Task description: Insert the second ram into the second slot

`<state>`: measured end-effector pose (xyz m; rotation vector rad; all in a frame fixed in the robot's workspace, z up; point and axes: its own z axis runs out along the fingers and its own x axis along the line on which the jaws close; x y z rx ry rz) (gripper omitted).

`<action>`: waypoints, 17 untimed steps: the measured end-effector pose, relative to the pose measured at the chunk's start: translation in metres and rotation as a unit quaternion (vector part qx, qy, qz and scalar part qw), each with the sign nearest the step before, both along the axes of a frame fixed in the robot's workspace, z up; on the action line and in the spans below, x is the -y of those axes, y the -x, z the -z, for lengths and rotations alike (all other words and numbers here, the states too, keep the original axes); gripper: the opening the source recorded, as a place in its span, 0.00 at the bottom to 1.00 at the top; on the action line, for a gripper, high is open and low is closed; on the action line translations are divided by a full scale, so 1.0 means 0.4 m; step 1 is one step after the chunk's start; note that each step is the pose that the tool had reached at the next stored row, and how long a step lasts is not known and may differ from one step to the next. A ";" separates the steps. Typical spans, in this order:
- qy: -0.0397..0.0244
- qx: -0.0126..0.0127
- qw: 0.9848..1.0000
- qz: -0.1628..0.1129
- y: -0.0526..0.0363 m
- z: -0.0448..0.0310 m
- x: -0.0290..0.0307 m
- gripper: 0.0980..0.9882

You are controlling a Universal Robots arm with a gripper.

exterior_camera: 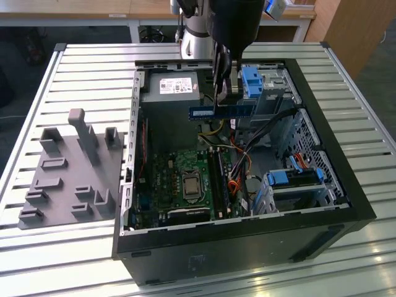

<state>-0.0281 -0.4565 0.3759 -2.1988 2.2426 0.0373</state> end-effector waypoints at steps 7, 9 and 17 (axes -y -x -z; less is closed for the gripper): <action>0.000 0.000 1.000 0.027 0.001 0.002 0.002 0.04; 0.000 0.000 0.999 0.042 0.001 0.003 0.002 0.04; 0.000 0.000 0.996 0.094 0.001 0.004 0.002 0.04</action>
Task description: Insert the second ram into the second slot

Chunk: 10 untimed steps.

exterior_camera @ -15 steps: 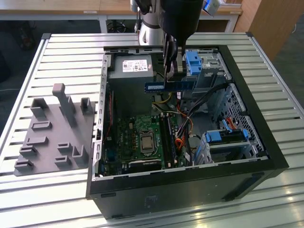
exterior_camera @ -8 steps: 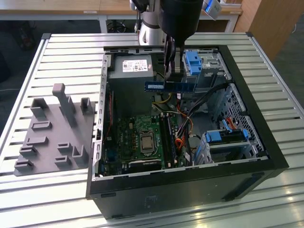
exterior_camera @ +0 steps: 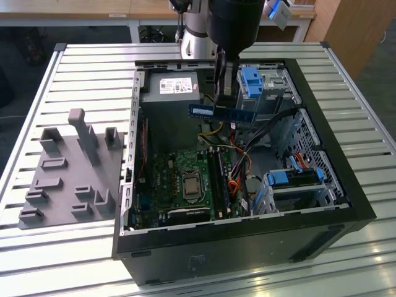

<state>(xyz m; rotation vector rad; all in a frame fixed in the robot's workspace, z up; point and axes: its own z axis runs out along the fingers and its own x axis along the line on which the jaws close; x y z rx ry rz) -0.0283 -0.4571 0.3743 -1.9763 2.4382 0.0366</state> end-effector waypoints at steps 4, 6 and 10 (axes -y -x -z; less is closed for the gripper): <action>0.000 0.000 1.000 0.021 0.000 0.001 0.000 0.04; 0.000 0.000 0.999 0.033 0.000 0.001 0.000 0.04; 0.000 0.000 0.998 0.055 0.000 0.001 0.000 0.04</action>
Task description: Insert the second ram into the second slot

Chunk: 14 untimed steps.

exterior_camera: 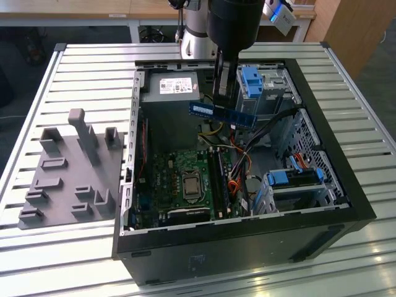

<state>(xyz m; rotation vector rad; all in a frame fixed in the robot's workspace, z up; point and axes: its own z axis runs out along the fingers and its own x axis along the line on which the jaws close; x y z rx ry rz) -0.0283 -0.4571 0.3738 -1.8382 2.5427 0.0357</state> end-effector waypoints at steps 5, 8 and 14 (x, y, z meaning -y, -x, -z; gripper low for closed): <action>0.000 0.000 1.000 0.025 0.000 0.000 0.000 0.04; 0.000 0.000 0.999 0.044 0.000 0.001 0.000 0.04; 0.000 0.000 0.997 0.075 0.000 0.001 0.000 0.04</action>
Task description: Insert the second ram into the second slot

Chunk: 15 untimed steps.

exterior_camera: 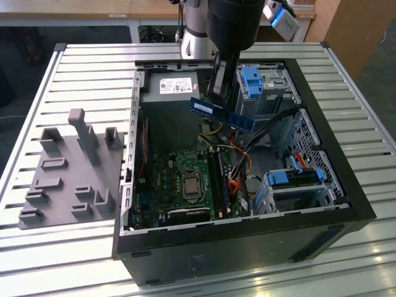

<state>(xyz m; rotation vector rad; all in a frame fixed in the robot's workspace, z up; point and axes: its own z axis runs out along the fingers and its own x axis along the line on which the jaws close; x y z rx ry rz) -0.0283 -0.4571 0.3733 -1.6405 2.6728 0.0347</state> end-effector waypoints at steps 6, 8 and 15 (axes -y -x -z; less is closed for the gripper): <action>0.000 0.000 1.000 0.031 0.000 0.000 0.000 0.04; 0.000 0.000 0.999 0.042 0.000 0.000 0.000 0.04; 0.000 0.000 0.997 0.076 0.000 0.001 0.000 0.04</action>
